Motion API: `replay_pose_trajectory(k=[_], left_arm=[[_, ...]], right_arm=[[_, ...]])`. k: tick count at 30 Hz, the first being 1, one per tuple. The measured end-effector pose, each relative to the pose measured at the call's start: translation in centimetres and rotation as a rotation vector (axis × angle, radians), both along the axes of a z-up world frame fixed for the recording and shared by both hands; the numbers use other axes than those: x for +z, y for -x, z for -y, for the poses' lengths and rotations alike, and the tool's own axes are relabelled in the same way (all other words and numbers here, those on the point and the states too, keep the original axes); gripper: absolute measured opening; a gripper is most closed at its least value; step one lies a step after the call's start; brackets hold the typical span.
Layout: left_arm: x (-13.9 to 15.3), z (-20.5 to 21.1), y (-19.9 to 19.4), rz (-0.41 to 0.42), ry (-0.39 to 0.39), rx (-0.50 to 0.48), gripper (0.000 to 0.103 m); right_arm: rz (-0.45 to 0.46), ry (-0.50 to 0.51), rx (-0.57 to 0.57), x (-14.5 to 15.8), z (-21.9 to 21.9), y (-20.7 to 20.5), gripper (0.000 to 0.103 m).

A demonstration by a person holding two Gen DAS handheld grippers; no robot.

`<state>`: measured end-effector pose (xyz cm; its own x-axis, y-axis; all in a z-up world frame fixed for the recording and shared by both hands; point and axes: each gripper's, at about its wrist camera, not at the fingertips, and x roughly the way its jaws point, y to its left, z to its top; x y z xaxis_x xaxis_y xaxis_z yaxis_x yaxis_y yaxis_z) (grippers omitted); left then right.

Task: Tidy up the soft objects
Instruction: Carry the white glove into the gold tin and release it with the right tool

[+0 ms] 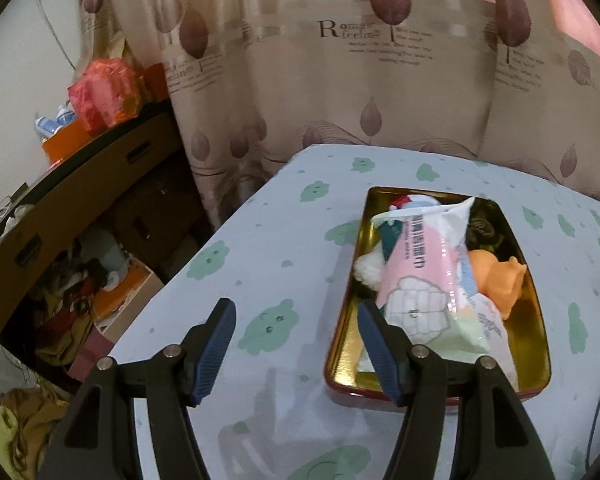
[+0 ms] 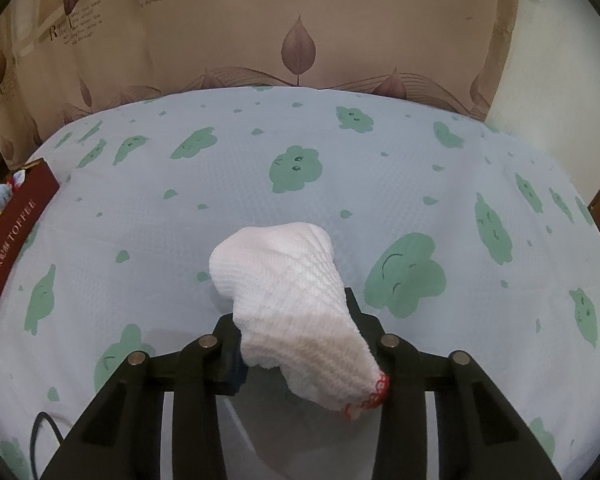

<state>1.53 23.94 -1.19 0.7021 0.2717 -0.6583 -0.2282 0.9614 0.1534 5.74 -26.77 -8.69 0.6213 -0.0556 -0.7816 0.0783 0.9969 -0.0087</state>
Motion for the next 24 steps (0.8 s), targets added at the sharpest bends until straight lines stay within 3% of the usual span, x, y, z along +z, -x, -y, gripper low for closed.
replay_pose_trajectory(k=[14,24], left_arm=[[-0.6,-1.3,-0.2,-0.019,0.043,0.014,0.065],[-0.7,-2.0,-0.2,-0.014,0.028,0.045,0.065]], right_arm=[[0.037,-0.005,0.122,3.7,-7.0,0.7,0.036],[0.041,-0.059,0.331,6.8,-17.0,-0.1,0.036]])
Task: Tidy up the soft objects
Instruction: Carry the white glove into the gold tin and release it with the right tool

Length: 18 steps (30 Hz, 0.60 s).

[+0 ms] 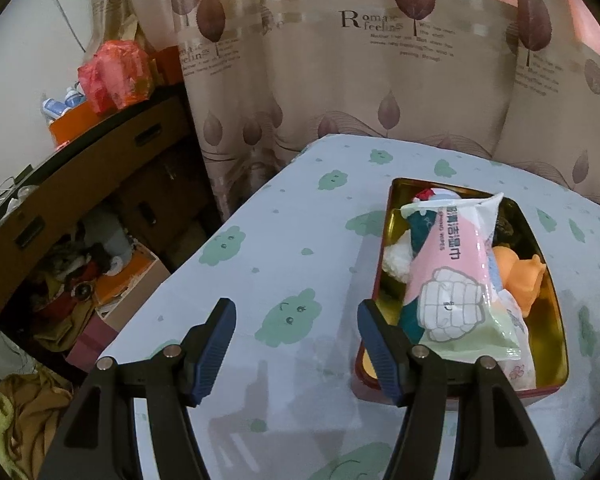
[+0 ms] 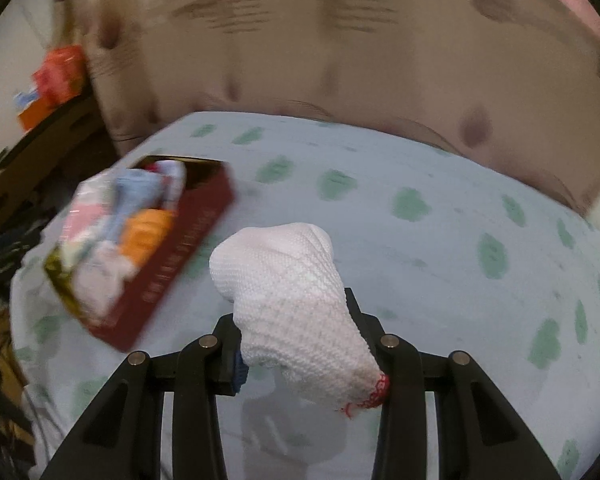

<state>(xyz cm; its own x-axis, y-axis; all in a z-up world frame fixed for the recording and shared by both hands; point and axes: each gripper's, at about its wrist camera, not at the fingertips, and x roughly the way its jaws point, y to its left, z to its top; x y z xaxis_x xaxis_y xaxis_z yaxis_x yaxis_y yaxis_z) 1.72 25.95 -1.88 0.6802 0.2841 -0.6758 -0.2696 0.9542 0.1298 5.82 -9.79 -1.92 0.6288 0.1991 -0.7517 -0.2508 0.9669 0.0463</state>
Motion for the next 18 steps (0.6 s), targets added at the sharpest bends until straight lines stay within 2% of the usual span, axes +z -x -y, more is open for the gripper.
replay_pose_trajectory(k=[9,18], left_arm=[[0.0,-0.5,0.1,0.008,0.003,0.025,0.065],[-0.2,-0.8,0.0,0.004,0.026,0.03,0.065]], right_arm=[[-0.011,0.003,0.222,1.0,-10.9,0.1,0.036],[-0.055,0.006,0.281,-0.7,-16.8,-0.5,0.036]])
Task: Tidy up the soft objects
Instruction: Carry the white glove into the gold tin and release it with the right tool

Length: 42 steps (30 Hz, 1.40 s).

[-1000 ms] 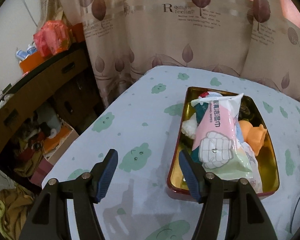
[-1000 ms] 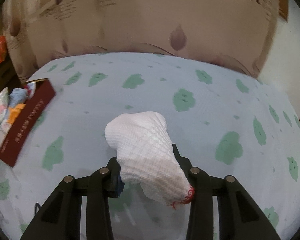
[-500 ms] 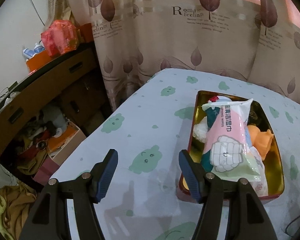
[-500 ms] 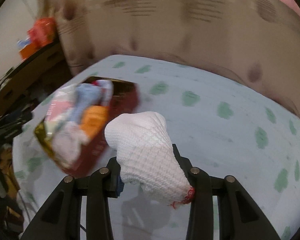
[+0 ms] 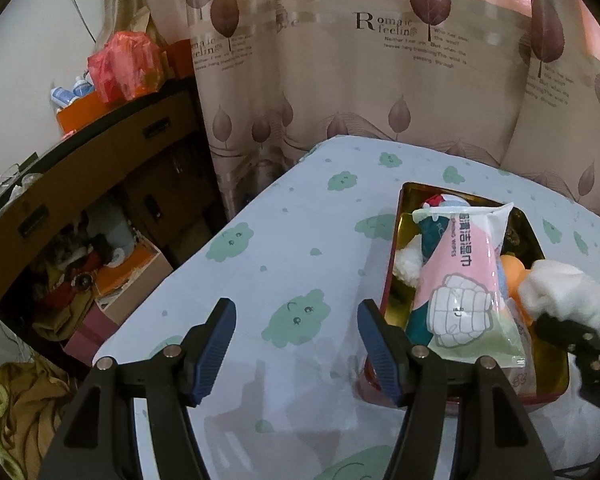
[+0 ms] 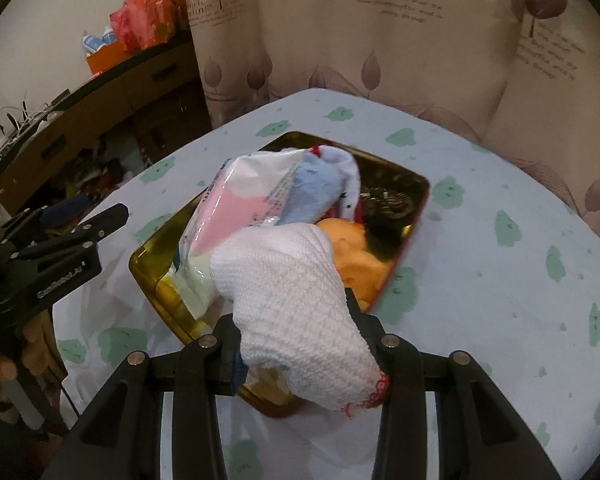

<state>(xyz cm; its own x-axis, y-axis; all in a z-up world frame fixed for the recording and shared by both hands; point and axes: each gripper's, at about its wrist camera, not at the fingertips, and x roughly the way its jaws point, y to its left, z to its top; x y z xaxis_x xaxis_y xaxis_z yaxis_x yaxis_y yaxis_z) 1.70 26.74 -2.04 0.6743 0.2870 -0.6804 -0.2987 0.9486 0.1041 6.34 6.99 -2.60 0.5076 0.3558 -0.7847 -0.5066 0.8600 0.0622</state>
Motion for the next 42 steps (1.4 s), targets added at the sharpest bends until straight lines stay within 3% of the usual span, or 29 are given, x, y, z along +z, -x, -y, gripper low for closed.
replay_pose_trajectory(k=[8,15,23,25,30,42], left_arm=[[0.0,0.0,0.1,0.001,0.007,-0.003,0.065],[-0.1,1.0,0.3,0.005,-0.017,-0.038,0.065],[-0.2,1.5,0.3,0.002,-0.031,-0.051,0.065],[-0.2,1.6,0.3,0.001,-0.03,-0.054,0.065],[-0.1,1.8,0.3,-0.002,-0.033,-0.057,0.065],[0.0,2.0,0.3,0.005,-0.037,-0.066,0.065]], right_arm=[[-0.002,0.011,-0.04,-1.3,-1.2,-1.6,0.037],[0.048,0.059,-0.092,-1.9,-2.1,-3.2,0.04],[0.037,0.048,-0.118,-2.4,-2.0,-3.7,0.051],[0.034,0.031,-0.125,-2.3,-1.8,-3.5,0.06],[0.039,0.024,-0.115,-2.1,-2.1,-2.9,0.072],[0.061,0.016,-0.114,-1.2,-1.7,-1.2,0.086]])
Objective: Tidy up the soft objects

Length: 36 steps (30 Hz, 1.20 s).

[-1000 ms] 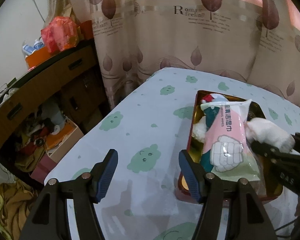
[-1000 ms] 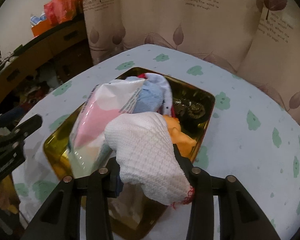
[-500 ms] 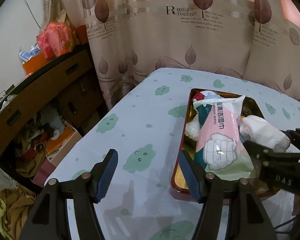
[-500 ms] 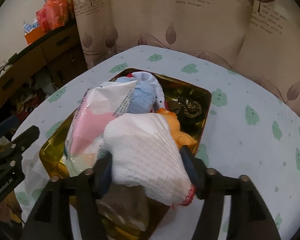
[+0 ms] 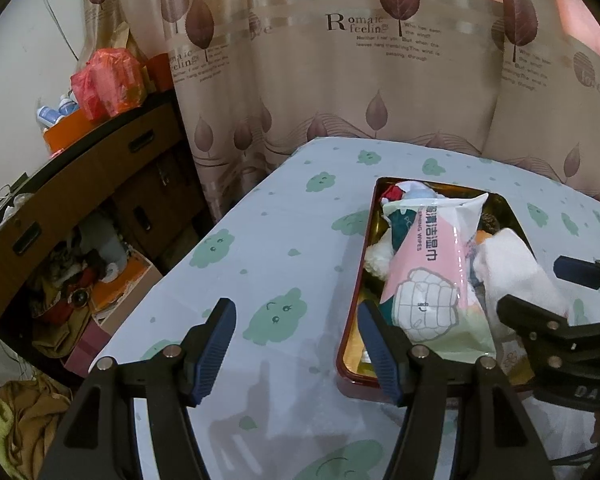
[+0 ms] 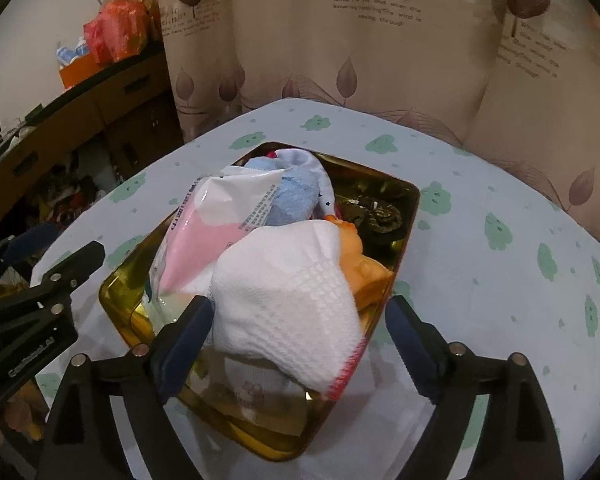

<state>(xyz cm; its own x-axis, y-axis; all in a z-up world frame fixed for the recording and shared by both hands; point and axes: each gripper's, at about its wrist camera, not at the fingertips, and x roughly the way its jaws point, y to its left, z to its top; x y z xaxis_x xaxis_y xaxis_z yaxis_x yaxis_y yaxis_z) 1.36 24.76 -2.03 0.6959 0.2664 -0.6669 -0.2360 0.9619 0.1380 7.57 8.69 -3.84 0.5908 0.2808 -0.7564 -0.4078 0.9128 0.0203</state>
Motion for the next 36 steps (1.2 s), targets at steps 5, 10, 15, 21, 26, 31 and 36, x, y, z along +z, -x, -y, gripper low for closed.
replay_pose_trajectory(k=[5,10,15,21,26,31,36], left_arm=[[0.0,0.2,0.0,0.0,-0.007,-0.004,0.065],[0.0,0.4,0.1,0.005,-0.009,-0.006,0.065],[0.0,0.8,0.2,-0.006,-0.007,-0.017,0.065],[0.1,1.4,0.3,-0.001,-0.014,-0.031,0.065],[0.0,2.0,0.4,-0.003,-0.018,-0.047,0.065],[0.0,2.3,0.5,-0.006,-0.021,-0.054,0.065],[0.0,2.5,0.5,-0.005,-0.017,-0.059,0.065]], right_arm=[[0.007,-0.037,-0.026,0.6,1.1,1.1,0.091],[0.011,-0.044,-0.04,1.0,1.7,2.3,0.094],[0.015,-0.055,-0.045,1.4,2.2,4.0,0.096],[0.027,-0.081,-0.112,1.3,3.1,5.9,0.096],[0.045,-0.045,-0.122,1.0,3.3,6.5,0.096],[0.02,-0.045,-0.11,0.5,3.1,6.5,0.096],[0.008,-0.046,-0.102,0.1,2.8,6.6,0.096]])
